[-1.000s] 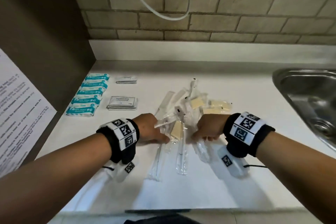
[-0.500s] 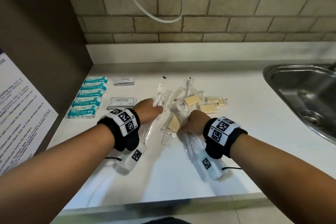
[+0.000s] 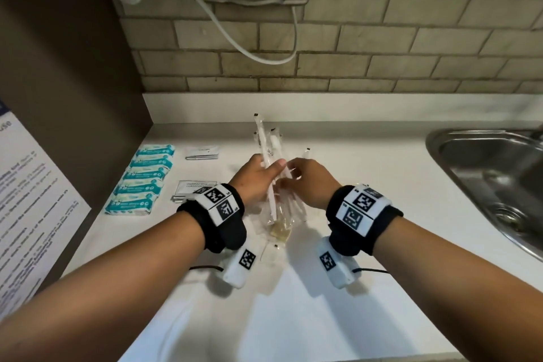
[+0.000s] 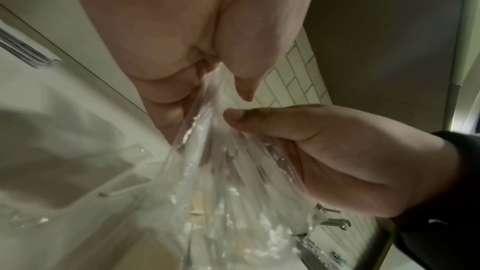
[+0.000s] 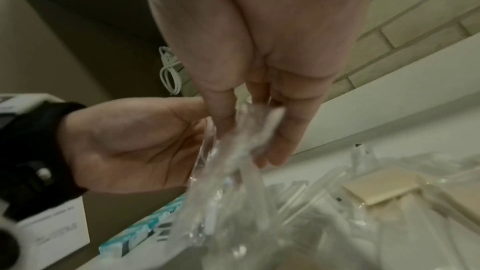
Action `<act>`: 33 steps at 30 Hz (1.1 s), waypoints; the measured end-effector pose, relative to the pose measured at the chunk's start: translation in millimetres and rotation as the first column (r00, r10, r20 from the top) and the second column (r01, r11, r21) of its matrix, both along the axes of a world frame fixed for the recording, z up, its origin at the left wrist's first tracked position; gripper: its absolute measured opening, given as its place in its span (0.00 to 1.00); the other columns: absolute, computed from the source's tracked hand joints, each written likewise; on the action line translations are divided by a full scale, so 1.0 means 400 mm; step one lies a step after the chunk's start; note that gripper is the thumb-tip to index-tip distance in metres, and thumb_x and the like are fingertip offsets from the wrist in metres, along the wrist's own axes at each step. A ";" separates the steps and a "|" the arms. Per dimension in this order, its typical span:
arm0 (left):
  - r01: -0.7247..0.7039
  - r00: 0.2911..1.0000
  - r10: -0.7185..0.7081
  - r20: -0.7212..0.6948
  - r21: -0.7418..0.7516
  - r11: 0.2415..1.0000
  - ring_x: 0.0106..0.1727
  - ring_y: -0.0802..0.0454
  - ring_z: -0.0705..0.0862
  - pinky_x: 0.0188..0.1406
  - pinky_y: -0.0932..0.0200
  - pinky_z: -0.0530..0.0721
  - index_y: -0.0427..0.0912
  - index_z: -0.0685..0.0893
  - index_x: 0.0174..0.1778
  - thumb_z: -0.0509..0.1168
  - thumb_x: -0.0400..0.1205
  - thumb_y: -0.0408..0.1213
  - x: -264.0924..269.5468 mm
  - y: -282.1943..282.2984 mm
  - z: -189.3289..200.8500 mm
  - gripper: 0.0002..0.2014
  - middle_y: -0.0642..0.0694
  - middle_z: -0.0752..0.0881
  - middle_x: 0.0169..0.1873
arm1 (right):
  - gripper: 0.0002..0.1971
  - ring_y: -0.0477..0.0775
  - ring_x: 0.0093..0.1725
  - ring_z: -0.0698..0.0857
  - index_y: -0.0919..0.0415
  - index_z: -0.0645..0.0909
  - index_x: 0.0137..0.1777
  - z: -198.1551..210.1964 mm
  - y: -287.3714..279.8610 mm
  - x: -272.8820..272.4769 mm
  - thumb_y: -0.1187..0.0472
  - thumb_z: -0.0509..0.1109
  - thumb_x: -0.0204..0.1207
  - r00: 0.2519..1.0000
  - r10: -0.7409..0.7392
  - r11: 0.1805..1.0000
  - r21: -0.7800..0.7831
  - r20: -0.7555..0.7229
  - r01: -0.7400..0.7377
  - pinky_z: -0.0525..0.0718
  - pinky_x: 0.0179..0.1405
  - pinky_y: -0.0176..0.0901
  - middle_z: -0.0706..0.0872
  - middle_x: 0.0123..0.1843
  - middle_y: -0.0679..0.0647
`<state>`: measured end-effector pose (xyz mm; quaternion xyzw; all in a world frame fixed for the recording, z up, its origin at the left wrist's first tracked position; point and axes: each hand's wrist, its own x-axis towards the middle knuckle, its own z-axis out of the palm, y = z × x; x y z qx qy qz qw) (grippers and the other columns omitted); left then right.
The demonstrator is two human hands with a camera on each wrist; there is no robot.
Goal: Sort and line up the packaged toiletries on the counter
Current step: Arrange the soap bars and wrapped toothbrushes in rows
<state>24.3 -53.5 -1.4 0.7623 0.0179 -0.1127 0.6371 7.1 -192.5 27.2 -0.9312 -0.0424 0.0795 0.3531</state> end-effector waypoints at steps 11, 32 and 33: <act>-0.051 0.997 0.041 0.069 0.158 0.986 0.47 0.46 0.88 0.54 0.45 0.86 0.46 0.76 0.64 0.74 0.70 0.53 0.111 0.046 -0.042 0.29 0.44 0.87 0.47 | 0.29 0.51 0.65 0.80 0.47 0.77 0.73 0.011 -0.075 0.128 0.47 0.75 0.70 0.923 0.227 0.966 -0.050 -0.312 -0.255 0.75 0.68 0.45 0.82 0.68 0.49; -0.073 0.997 0.069 0.045 0.090 0.993 0.46 0.43 0.92 0.38 0.49 0.88 0.40 0.80 0.57 0.72 0.75 0.36 0.126 0.051 -0.041 0.15 0.38 0.91 0.42 | 0.24 0.60 0.48 0.86 0.63 0.71 0.64 -0.034 -0.078 0.246 0.63 0.75 0.70 0.981 -0.186 0.982 -0.032 0.055 0.188 0.83 0.45 0.48 0.87 0.53 0.60; -0.071 0.997 0.068 0.046 0.075 0.995 0.47 0.42 0.92 0.43 0.44 0.90 0.42 0.79 0.56 0.73 0.72 0.40 0.133 0.045 -0.043 0.18 0.39 0.91 0.44 | 0.23 0.58 0.44 0.86 0.62 0.71 0.63 -0.022 -0.073 0.237 0.64 0.75 0.70 0.982 -0.178 0.984 0.028 0.065 0.177 0.83 0.42 0.47 0.88 0.50 0.58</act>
